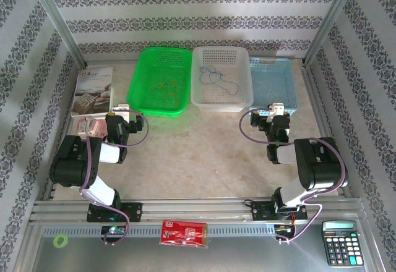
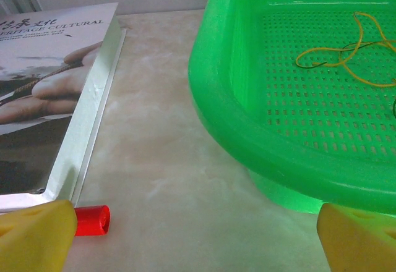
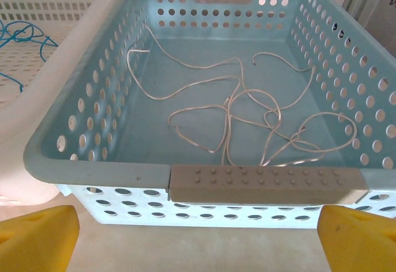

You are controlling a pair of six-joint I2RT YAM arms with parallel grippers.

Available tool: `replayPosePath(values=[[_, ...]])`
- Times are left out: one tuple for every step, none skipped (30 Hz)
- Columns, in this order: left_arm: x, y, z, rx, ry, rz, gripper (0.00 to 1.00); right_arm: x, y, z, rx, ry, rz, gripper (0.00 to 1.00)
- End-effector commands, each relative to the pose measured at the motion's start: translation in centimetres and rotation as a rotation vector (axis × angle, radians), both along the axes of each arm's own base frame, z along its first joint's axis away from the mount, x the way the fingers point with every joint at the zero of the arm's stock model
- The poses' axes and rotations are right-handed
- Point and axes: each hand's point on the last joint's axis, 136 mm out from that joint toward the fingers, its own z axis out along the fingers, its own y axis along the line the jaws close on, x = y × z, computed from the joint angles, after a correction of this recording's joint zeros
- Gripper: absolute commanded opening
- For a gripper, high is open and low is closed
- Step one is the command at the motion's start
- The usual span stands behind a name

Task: Untangle the cables

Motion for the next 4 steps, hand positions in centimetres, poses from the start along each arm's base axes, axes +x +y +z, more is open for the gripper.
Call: replayPosePath(values=[[0.48, 0.0, 0.69, -0.023, -0.025, -0.003, 1.0, 1.29, 0.77, 1.83, 0.019, -0.041, 0.056, 0.98], [0.44, 0.08, 0.67, -0.023, -0.025, 0.0, 1.0, 1.27, 0.47, 1.79, 0.037, -0.037, 0.059, 0.98], [0.47, 0.04, 0.68, -0.022, -0.025, -0.001, 1.0, 1.27, 0.45, 1.82, 0.032, -0.039, 0.056, 0.98], [0.46, 0.07, 0.65, -0.023, -0.024, 0.0, 1.0, 1.22, 0.52, 1.84, 0.03, -0.042, 0.056, 0.98]])
